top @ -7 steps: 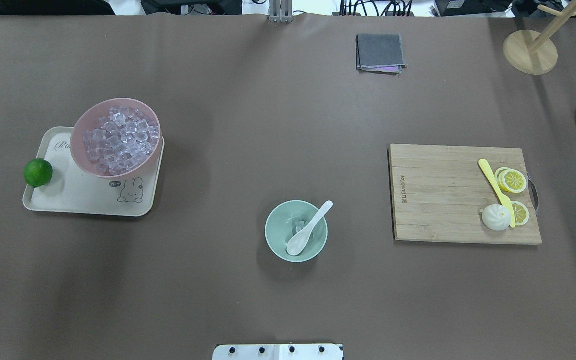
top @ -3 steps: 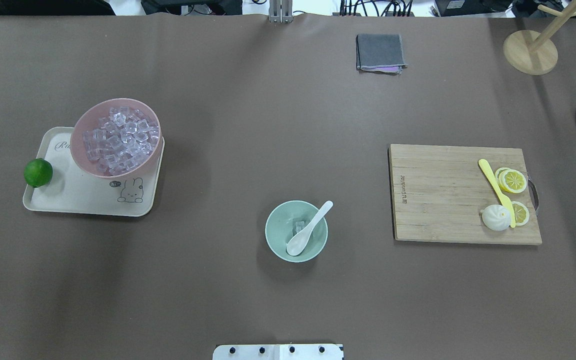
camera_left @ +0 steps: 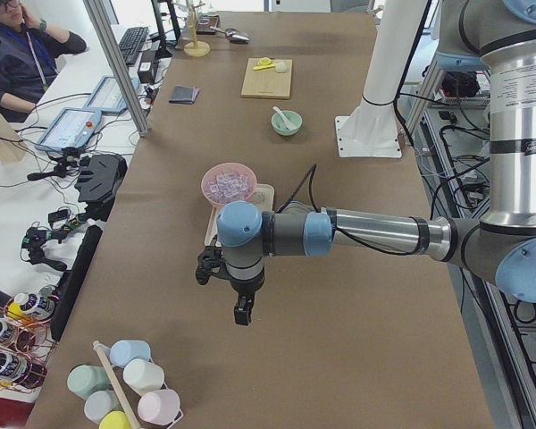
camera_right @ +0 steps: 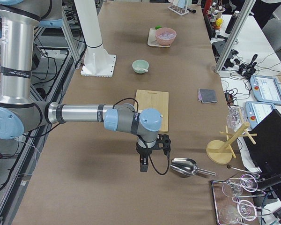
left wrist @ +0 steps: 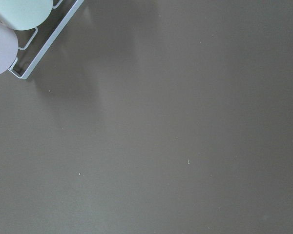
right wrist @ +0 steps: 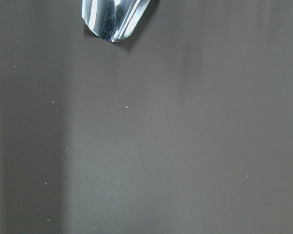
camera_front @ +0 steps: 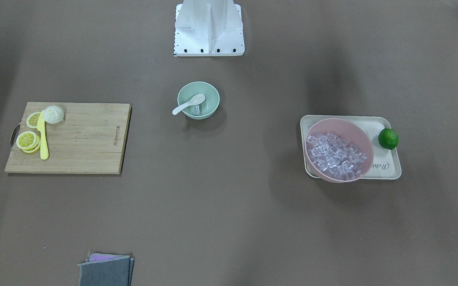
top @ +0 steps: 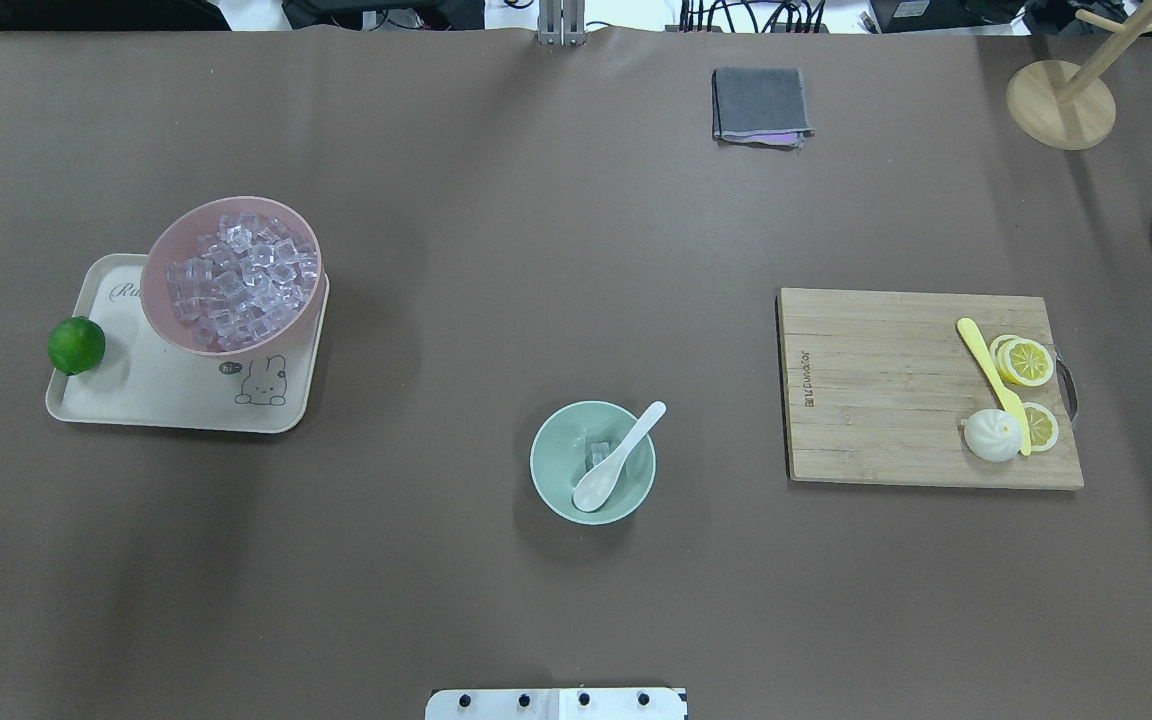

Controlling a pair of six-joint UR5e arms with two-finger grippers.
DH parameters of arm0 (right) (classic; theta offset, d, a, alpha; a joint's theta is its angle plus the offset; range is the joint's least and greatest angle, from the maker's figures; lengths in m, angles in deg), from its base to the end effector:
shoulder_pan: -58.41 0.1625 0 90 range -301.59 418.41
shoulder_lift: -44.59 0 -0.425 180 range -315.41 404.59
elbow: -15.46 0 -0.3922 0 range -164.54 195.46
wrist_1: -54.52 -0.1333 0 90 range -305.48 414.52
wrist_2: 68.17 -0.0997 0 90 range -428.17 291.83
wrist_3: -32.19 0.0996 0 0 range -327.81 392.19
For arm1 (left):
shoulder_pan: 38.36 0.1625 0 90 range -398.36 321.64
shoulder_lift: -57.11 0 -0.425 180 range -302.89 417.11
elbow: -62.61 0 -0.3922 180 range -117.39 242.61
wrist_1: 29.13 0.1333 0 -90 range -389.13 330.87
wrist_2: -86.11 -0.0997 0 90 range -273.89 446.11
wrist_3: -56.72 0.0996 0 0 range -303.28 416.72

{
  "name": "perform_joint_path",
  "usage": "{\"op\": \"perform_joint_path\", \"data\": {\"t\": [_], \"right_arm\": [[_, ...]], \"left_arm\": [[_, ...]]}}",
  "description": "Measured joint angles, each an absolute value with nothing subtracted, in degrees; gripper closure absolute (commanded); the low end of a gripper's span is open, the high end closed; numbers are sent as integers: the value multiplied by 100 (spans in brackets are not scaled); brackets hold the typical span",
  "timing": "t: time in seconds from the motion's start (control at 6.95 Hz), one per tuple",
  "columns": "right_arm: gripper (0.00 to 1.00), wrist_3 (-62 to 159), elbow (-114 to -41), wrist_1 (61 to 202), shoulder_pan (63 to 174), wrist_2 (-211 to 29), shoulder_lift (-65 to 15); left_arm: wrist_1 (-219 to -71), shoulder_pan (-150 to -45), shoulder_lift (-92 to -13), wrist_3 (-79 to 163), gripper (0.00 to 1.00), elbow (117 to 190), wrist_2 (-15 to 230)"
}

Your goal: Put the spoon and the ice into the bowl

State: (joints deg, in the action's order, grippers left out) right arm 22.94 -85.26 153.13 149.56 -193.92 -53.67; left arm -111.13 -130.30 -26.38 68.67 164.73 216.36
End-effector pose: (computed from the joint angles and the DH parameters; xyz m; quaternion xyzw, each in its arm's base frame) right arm 0.0835 -0.4197 0.6573 -0.0231 -0.3099 -0.0507 0.9491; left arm -0.0838 -0.4360 0.6265 0.0222 0.3438 0.0747 0.9358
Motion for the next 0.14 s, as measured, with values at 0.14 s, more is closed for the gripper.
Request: {"op": "perform_joint_path", "data": {"t": [0.14], "right_arm": [[0, 2294, -8504, 15314, 14956, -19392, -5369]], "left_arm": [[-11113, -13030, -2638, 6867, 2, 16482, 21636]]}}
